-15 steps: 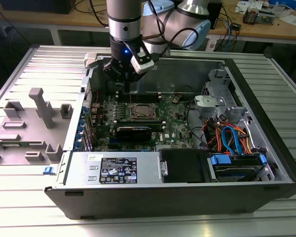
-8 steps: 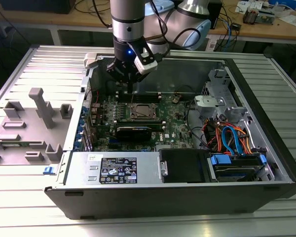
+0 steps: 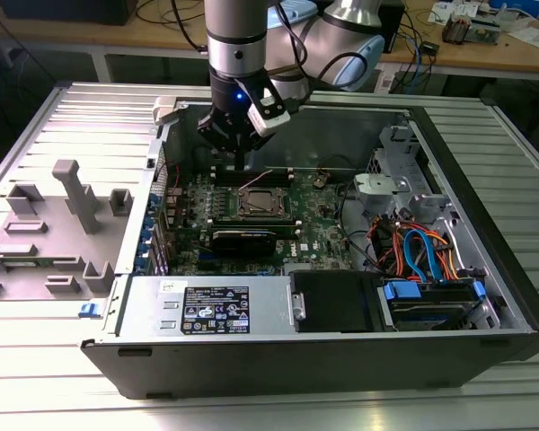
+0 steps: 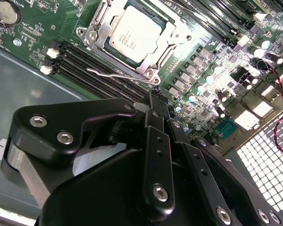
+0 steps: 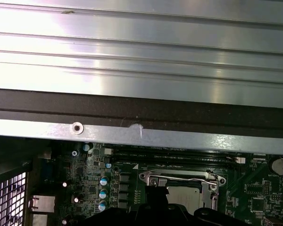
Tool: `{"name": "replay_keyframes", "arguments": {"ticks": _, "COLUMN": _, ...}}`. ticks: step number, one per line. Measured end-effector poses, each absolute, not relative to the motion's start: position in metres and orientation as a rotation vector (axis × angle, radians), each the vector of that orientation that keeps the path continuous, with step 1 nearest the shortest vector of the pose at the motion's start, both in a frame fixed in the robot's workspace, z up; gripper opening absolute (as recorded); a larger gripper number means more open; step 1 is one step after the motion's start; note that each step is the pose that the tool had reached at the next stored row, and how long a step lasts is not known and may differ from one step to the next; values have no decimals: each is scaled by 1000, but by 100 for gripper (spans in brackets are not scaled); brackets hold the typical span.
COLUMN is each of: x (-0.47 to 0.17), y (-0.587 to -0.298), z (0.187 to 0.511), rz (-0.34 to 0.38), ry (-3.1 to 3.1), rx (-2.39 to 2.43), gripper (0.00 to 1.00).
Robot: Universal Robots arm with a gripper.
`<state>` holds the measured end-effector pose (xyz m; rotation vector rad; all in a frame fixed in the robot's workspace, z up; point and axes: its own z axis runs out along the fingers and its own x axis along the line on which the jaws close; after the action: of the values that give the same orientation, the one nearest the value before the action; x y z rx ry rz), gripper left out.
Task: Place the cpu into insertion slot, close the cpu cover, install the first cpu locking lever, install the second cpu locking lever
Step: 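Install the first cpu locking lever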
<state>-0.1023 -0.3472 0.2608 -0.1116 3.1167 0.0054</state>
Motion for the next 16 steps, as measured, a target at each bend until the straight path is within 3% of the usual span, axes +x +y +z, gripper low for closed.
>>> {"name": "replay_keyframes", "arguments": {"ticks": 11, "x": -102, "y": -347, "z": 260, "rz": 6, "ry": 3117, "rx": -112, "gripper": 11}}
{"name": "replay_keyframes", "arguments": {"ticks": 16, "x": -83, "y": -343, "z": 246, "rz": 1, "ry": 3117, "rx": -112, "gripper": 11}}
